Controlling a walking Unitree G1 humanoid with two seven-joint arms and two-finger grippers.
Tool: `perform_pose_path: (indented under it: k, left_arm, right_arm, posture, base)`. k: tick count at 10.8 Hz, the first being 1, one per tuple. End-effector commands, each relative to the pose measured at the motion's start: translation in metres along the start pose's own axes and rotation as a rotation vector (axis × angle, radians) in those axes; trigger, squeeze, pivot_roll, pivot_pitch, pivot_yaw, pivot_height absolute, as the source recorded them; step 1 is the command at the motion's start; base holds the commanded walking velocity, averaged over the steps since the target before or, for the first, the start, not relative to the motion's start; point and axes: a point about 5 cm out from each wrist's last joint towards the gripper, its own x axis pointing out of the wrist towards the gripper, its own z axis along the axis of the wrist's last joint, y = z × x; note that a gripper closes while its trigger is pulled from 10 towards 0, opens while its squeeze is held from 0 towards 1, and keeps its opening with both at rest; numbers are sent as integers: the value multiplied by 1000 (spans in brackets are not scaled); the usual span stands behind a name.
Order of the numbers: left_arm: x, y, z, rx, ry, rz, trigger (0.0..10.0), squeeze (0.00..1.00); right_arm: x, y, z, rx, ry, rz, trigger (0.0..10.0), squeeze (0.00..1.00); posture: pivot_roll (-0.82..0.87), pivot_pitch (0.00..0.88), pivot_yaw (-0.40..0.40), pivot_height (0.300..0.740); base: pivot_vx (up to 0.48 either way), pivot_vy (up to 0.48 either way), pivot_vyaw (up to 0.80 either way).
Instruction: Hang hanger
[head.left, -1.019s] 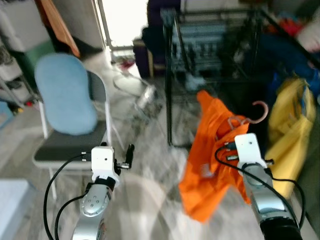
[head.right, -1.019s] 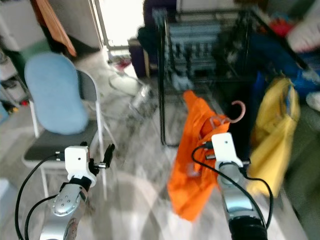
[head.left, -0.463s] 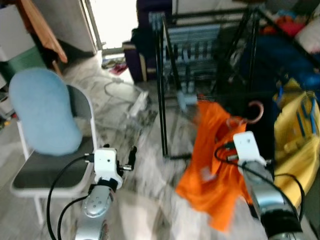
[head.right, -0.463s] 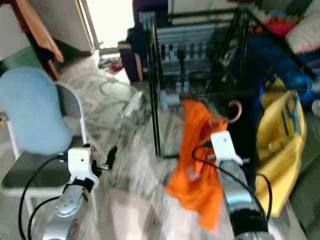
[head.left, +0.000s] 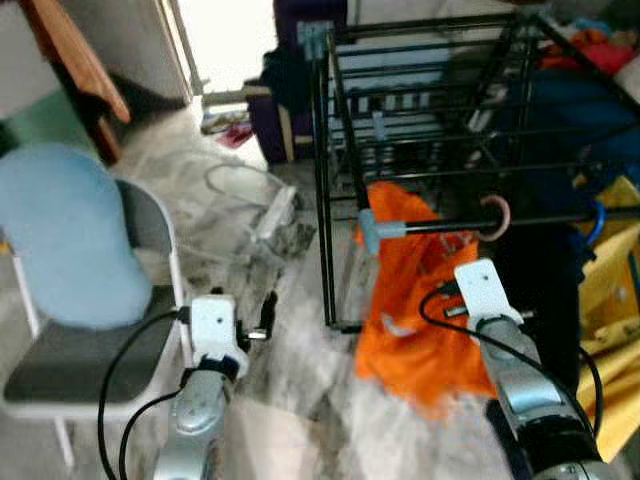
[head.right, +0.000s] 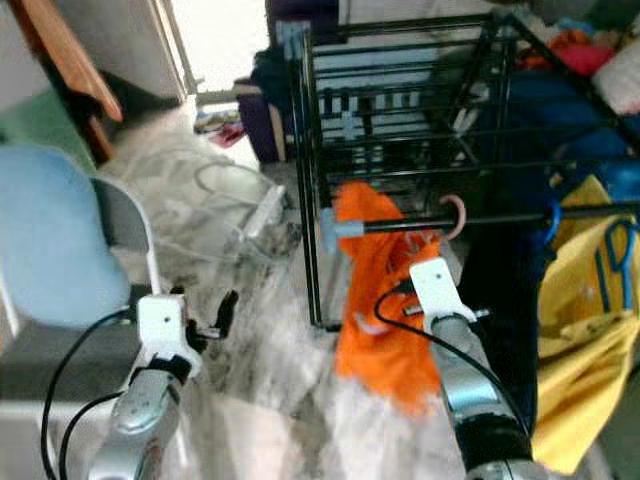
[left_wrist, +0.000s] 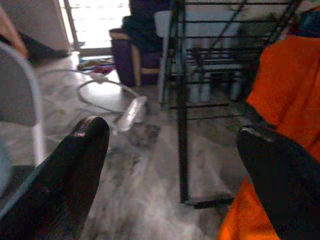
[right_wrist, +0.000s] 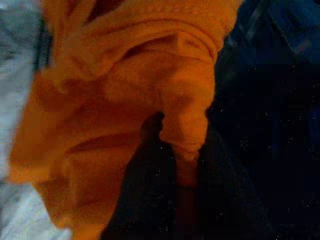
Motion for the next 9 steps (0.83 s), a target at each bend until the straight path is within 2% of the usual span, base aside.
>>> perform_pose_path:
  k: [1, 5, 6, 7, 8, 9]
  left_arm:
    - [-2, 8, -2, 14, 13, 16, 10000, 0]
    - [-1, 6, -2, 14, 19, 9, 10000, 0]
    - [-1, 4, -3, 12, 25, 0, 10000, 0]
    - [-1, 2, -4, 7, 34, -14, 10000, 0]
    - [-1, 0, -6, -4, 43, -30, 10000, 0]
    - [-1, -4, -7, -12, 54, -56, 10000, 0]
  right_arm:
    - [1, 15, 20, -53, -86, 79, 10000, 0]
    - [2, 28, 21, -62, -65, 127, 10000, 0]
    - [3, 30, 17, -18, -24, 135, 10000, 0]
    - [5, 31, 22, -5, -27, 133, 10000, 0]
    - [6, 31, 27, -20, -45, 126, 10000, 0]
    - [8, 34, 30, -88, -60, 122, 10000, 0]
  posture:
    - [-84, 0, 46, 740]
    - [-75, 0, 40, 740]
    - [-76, 0, 41, 740]
    - [-76, 0, 41, 740]
    - [-80, 0, 44, 740]
    - [-81, 0, 45, 740]
  base:
    - [0, 0, 0]
    - [0, 0, 0]
    - [0, 0, 0]
    - [0, 0, 0]
    - [0, 0, 0]
    - [0, 0, 0]
